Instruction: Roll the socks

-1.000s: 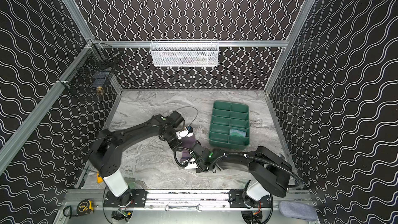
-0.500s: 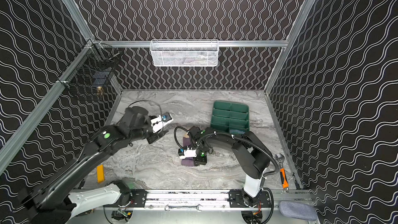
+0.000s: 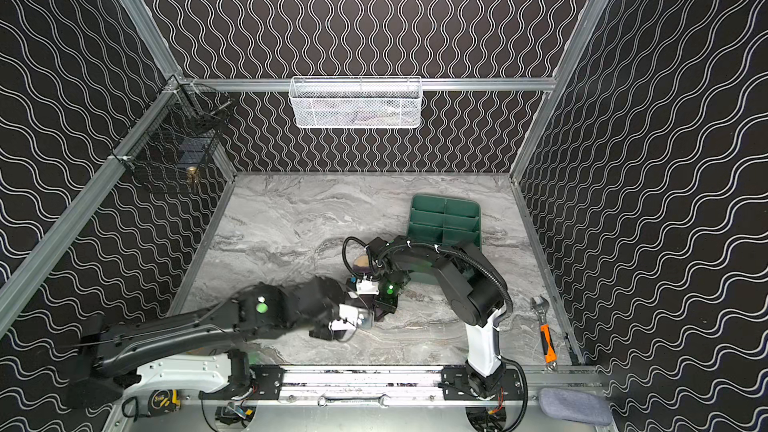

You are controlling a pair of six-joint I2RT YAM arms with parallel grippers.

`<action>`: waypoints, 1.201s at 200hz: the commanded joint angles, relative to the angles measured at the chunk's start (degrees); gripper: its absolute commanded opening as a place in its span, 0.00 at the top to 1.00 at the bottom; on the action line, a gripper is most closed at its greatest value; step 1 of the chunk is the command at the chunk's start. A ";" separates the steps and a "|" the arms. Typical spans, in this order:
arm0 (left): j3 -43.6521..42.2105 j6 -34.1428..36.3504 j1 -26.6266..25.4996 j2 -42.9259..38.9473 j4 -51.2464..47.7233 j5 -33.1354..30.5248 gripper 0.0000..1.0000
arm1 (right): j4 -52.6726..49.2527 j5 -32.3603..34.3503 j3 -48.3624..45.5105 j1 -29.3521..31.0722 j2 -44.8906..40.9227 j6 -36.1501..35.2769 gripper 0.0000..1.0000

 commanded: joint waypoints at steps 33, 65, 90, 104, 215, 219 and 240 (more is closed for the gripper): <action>-9.00 -2.09 -1.32 9.49 23.37 -7.61 0.37 | 0.78 4.40 0.45 -0.14 1.88 -1.30 1.00; -9.60 -1.91 0.62 16.27 27.89 -5.71 0.38 | 1.21 4.02 0.24 -0.17 1.55 -1.23 1.00; -10.20 -2.46 2.68 19.35 30.81 -4.02 0.39 | 1.12 3.48 0.24 -0.18 1.55 -1.21 1.00; -10.22 -2.14 3.57 20.86 31.71 -3.55 0.40 | 1.01 3.04 0.46 -0.17 1.65 -1.27 1.00; -5.22 -4.39 5.00 26.52 19.53 3.42 1.00 | 10.52 5.92 -4.87 -0.64 -7.77 0.09 0.79; -5.04 -4.44 5.36 26.43 18.89 4.27 1.00 | 10.87 5.64 -5.57 -0.77 -9.13 -0.21 0.76; -5.28 -4.86 7.28 25.82 16.88 6.09 1.00 | 14.03 6.13 -9.45 -1.93 -16.94 0.42 0.57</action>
